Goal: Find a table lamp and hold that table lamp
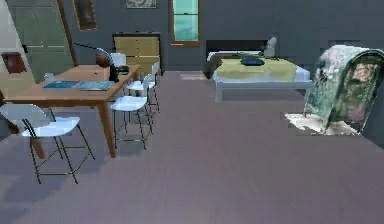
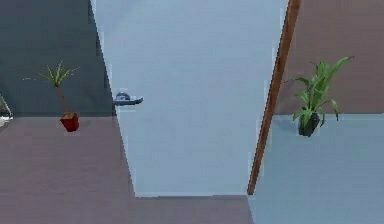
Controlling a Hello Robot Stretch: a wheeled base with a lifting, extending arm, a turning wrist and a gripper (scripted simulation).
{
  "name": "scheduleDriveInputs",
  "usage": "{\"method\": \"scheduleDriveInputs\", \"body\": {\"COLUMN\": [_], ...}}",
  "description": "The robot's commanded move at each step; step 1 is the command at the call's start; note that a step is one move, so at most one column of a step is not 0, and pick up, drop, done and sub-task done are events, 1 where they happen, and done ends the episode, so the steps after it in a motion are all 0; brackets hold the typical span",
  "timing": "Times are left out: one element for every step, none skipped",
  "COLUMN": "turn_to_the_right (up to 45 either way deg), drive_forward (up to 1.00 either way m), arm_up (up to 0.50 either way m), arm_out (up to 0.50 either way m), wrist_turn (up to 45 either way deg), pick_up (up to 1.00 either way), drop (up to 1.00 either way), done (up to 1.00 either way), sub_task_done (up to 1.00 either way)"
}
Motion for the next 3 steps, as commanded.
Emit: {"method": "scheduleDriveInputs", "body": {"turn_to_the_right": [0.0,-42.0,0.0], "drive_forward": [0.50,0.00,0.45], "arm_up": [0.00,0.00,0.00], "arm_out": [0.00,0.00,0.00], "wrist_turn": [0.0,0.0,0.0], "pick_up": [0.00,0.00,0.00], "drop": [0.00,0.00,0.00], "done": [0.00,0.00,0.00], "sub_task_done": [0.00,0.00,0.00]}}
